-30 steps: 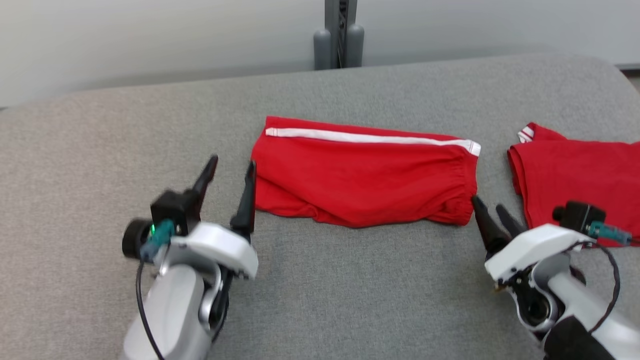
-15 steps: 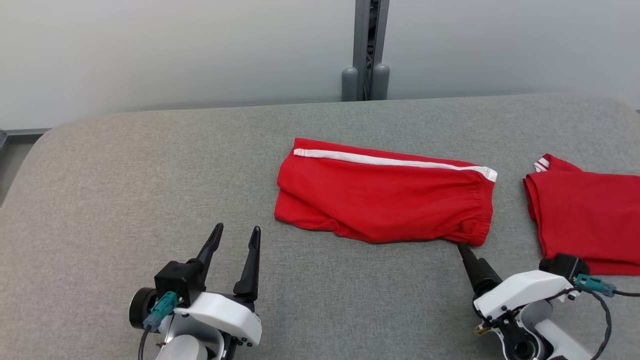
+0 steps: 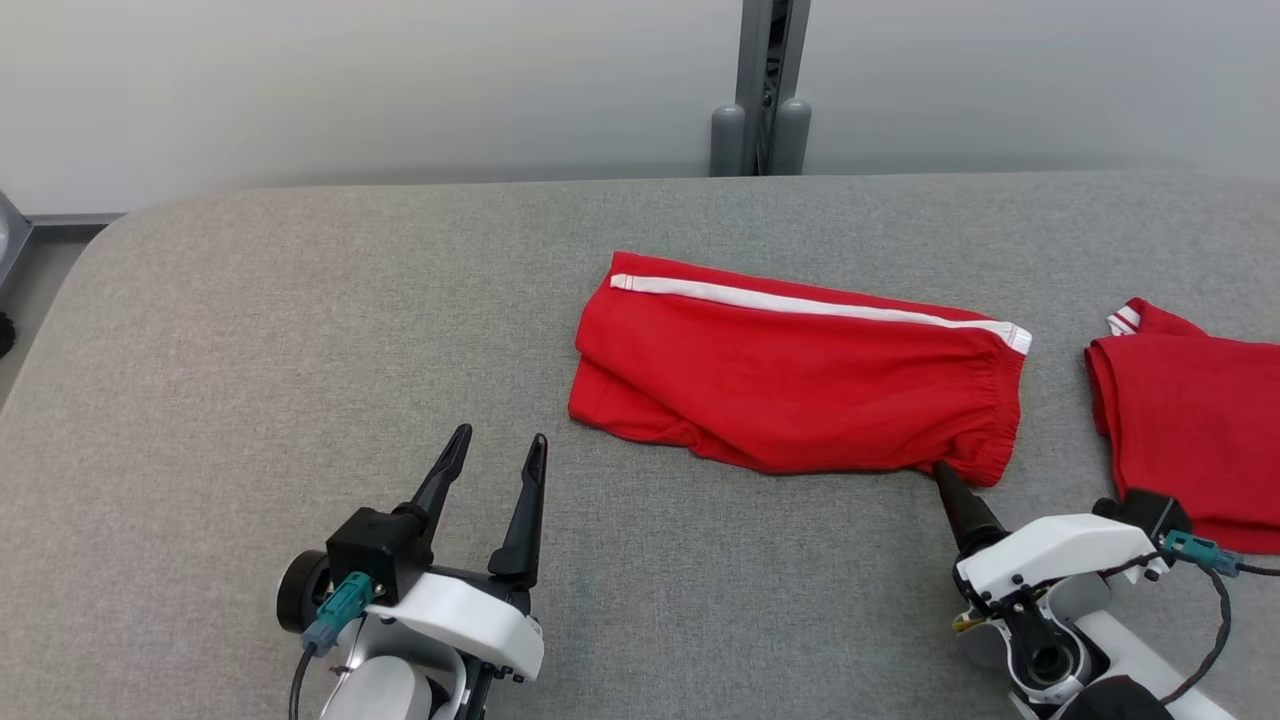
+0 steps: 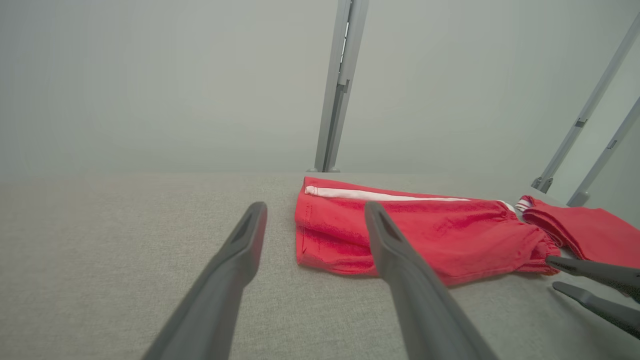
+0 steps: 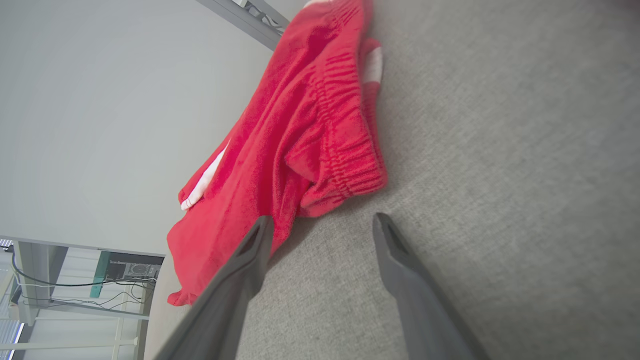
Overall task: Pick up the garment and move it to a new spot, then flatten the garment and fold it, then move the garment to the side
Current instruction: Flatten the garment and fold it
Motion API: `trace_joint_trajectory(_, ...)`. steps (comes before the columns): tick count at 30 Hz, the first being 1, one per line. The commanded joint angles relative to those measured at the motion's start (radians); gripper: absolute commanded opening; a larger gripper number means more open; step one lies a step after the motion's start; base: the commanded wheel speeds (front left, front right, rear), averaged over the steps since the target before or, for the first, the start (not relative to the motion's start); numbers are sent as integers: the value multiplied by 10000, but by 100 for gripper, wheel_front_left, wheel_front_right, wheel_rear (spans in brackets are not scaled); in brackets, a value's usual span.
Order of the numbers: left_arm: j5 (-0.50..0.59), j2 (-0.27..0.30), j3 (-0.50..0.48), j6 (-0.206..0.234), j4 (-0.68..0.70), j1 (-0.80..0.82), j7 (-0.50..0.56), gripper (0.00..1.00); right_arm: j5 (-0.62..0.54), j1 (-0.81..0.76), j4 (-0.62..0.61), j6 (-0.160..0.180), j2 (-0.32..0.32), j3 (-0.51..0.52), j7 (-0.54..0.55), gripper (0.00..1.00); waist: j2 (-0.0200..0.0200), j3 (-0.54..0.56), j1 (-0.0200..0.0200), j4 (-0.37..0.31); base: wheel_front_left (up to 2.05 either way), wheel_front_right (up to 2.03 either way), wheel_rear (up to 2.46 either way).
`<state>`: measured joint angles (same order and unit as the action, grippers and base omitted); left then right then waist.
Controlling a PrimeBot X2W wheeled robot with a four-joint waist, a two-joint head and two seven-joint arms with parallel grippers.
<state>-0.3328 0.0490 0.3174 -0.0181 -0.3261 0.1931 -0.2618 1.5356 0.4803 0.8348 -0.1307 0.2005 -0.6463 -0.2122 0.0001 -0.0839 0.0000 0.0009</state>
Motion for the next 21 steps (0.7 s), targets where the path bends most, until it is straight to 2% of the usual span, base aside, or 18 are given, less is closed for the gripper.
trace_joint_trajectory(1, 0, 44, 22, -44, 24, 123, -43, 100, 74, 141, 157, -1, 10, 51, -17, 100, -1, -134, 0, 102, 0, 0, 0)
trace_joint_trajectory(19, 34, 41, 135, -73, -11, 578, -43, 100, 254, 1296, 916, -2, -157, 573, -105, 100, -1, -810, 0, 750, 0, 0, 0)
trace_joint_trajectory(20, 31, 43, 136, -70, -18, 601, -43, 100, 177, 1324, 940, -2, -157, 504, -61, 87, -1, -823, 0, 759, 0, 0, 0)
trace_joint_trajectory(21, 26, 41, 135, -64, -24, 618, -43, 100, 78, 1343, 954, -2, -147, 398, -14, 36, -1, -832, 0, 764, 0, 0, 0)
